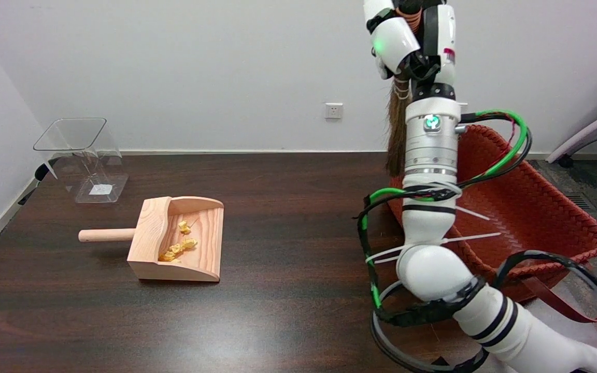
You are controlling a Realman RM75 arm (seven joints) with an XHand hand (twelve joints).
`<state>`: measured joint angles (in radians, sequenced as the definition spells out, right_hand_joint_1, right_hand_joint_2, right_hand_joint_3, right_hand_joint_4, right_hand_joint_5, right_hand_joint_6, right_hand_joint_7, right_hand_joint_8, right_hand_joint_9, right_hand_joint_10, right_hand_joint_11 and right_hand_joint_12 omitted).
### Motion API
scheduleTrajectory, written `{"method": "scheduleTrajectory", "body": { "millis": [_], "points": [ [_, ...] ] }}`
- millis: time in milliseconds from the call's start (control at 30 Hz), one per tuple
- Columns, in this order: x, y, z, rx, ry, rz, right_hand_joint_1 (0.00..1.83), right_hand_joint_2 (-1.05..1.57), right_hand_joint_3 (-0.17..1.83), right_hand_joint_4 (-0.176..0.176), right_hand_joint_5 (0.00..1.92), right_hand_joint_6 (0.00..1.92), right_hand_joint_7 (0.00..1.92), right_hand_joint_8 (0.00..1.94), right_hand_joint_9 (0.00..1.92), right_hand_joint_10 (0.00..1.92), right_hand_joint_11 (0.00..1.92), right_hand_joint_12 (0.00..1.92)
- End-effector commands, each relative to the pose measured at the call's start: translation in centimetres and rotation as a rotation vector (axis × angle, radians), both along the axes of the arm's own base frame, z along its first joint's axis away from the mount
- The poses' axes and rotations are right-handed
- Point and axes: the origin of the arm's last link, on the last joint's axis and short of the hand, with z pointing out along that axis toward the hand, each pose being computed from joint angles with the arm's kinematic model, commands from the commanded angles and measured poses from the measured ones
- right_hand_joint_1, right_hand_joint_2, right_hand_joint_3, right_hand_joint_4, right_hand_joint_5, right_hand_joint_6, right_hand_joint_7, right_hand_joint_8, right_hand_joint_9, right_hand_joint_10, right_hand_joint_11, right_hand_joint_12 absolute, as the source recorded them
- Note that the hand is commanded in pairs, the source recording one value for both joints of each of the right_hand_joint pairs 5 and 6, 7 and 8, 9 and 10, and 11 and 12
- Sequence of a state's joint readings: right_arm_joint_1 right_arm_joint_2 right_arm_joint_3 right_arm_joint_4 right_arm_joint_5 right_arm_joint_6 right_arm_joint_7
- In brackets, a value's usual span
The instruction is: Place the broom into the brown storage basket.
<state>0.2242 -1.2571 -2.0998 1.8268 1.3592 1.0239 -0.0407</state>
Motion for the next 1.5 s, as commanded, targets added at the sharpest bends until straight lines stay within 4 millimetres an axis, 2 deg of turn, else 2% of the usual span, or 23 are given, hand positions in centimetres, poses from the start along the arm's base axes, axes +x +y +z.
{"method": "scheduleTrajectory", "body": {
  "millis": [33,300,667,767,933,1333,1500],
  "points": [
    [1.4,-0.4,3.3,0.015,0.024,-0.004,1.00,1.57,0.49,0.000,1.92,1.92,1.92,1.92,1.92,1.92,1.92,1.92],
    [1.8,-0.9,5.9,0.025,0.089,-0.039,1.00,1.57,0.45,0.000,1.92,1.92,1.92,1.92,1.92,1.92,1.92,1.92],
    [1.4,-2.1,9.7,0.119,0.017,-0.155,0.99,1.57,0.42,0.000,1.92,1.92,1.92,1.92,1.92,1.92,1.92,1.92],
    [1.2,-2.7,10.4,0.177,0.005,-0.216,0.99,1.57,0.41,0.000,1.92,1.92,1.92,1.92,1.92,1.92,1.92,1.92],
    [1.0,-3.0,11.1,0.179,0.026,-0.283,0.99,1.57,0.42,0.000,1.92,1.92,1.92,1.92,1.92,1.92,1.92,1.92],
    [0.6,-1.6,13.5,0.122,0.056,-0.307,0.99,1.57,0.43,0.000,1.92,1.92,1.92,1.92,1.92,1.92,1.92,1.92],
    [0.3,-1.4,13.7,0.129,0.037,-0.311,0.99,1.57,0.44,0.000,1.92,1.92,1.92,1.92,1.92,1.92,1.92,1.92]
  ]
}}
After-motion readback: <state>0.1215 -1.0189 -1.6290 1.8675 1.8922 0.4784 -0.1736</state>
